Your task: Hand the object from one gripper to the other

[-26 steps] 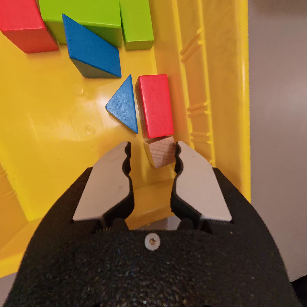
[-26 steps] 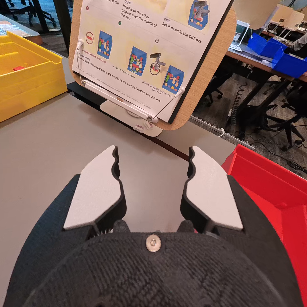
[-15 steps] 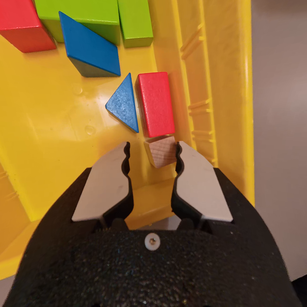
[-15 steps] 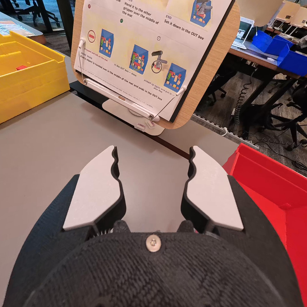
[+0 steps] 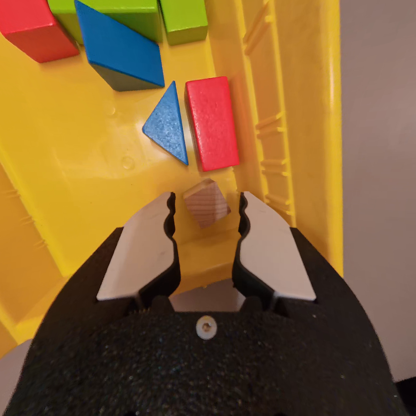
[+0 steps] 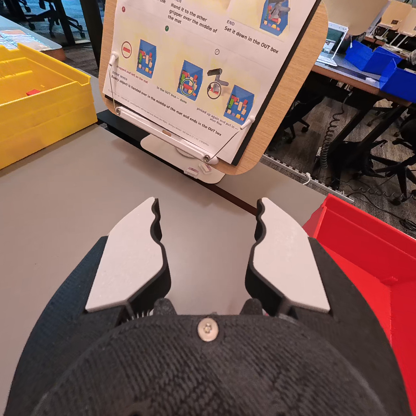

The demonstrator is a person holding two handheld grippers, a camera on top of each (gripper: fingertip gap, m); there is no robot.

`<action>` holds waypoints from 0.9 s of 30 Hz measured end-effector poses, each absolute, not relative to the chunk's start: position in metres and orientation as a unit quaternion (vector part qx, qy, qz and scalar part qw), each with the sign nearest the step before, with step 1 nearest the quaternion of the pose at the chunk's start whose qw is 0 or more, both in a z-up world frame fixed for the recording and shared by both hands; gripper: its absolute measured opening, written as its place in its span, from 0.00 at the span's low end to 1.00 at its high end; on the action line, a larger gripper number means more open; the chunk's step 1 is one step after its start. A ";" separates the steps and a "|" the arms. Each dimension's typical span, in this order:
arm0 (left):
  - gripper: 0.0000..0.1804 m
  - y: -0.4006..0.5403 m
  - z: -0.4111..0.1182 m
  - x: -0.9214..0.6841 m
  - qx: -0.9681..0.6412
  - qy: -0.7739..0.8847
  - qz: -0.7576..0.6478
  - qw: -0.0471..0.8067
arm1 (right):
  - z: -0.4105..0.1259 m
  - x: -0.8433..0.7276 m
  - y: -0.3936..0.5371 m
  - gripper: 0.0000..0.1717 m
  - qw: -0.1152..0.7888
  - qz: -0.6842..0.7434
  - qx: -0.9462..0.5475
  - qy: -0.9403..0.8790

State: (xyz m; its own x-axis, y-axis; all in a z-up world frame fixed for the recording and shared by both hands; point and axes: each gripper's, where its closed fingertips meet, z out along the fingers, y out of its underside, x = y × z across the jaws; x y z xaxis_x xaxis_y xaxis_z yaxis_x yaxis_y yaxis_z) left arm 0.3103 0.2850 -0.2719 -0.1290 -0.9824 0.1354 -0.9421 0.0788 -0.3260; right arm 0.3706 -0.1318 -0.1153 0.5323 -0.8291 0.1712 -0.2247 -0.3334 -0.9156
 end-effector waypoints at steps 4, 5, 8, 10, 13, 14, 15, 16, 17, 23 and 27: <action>0.29 0.286 -0.277 0.311 -0.671 0.723 -0.156 0.053 | -0.115 0.369 -0.129 0.48 0.461 -0.325 -0.748 0.350; 0.29 0.286 -0.277 0.311 -0.671 0.723 -0.154 0.054 | -0.116 0.369 -0.128 0.48 0.462 -0.322 -0.750 0.348; 0.29 0.286 -0.278 0.309 -0.669 0.727 -0.146 0.043 | -0.116 0.368 -0.126 0.48 0.464 -0.319 -0.751 0.344; 0.29 0.286 -0.277 0.308 -0.673 0.724 -0.151 0.017 | -0.116 0.368 -0.125 0.48 0.467 -0.316 -0.750 0.345; 0.31 0.293 -0.271 0.313 -0.694 0.704 -0.153 0.011 | -0.114 0.367 -0.124 0.48 0.479 -0.310 -0.747 0.342; 0.31 0.293 -0.269 0.312 -0.696 0.702 -0.152 0.004 | -0.114 0.367 -0.123 0.48 0.484 -0.305 -0.745 0.342; 0.31 0.291 -0.267 0.311 -0.695 0.703 -0.153 -0.002 | -0.114 0.367 -0.122 0.48 0.488 -0.300 -0.744 0.342; 0.29 0.287 -0.264 0.310 -0.693 0.704 -0.154 -0.007 | -0.114 0.367 -0.122 0.48 0.493 -0.296 -0.743 0.343; 0.27 0.285 -0.263 0.309 -0.693 0.704 -0.152 -0.013 | -0.114 0.368 -0.121 0.48 0.497 -0.292 -0.741 0.344; 0.26 0.282 -0.266 0.305 -0.753 0.644 -0.129 -0.037 | -0.108 0.363 -0.113 0.48 0.524 -0.273 -0.735 0.333; 0.28 0.283 -0.273 0.302 -0.775 0.625 -0.089 -0.035 | -0.100 0.358 -0.112 0.48 0.541 -0.269 -0.728 0.325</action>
State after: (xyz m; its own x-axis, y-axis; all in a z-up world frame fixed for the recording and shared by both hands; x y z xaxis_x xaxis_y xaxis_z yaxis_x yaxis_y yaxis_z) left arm 0.3017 0.2833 -0.2732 0.2038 -0.9621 0.1813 -0.9744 -0.2173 -0.0579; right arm 0.3582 -0.1115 -0.0996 0.6432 -0.7647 0.0400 -0.1825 -0.2039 -0.9618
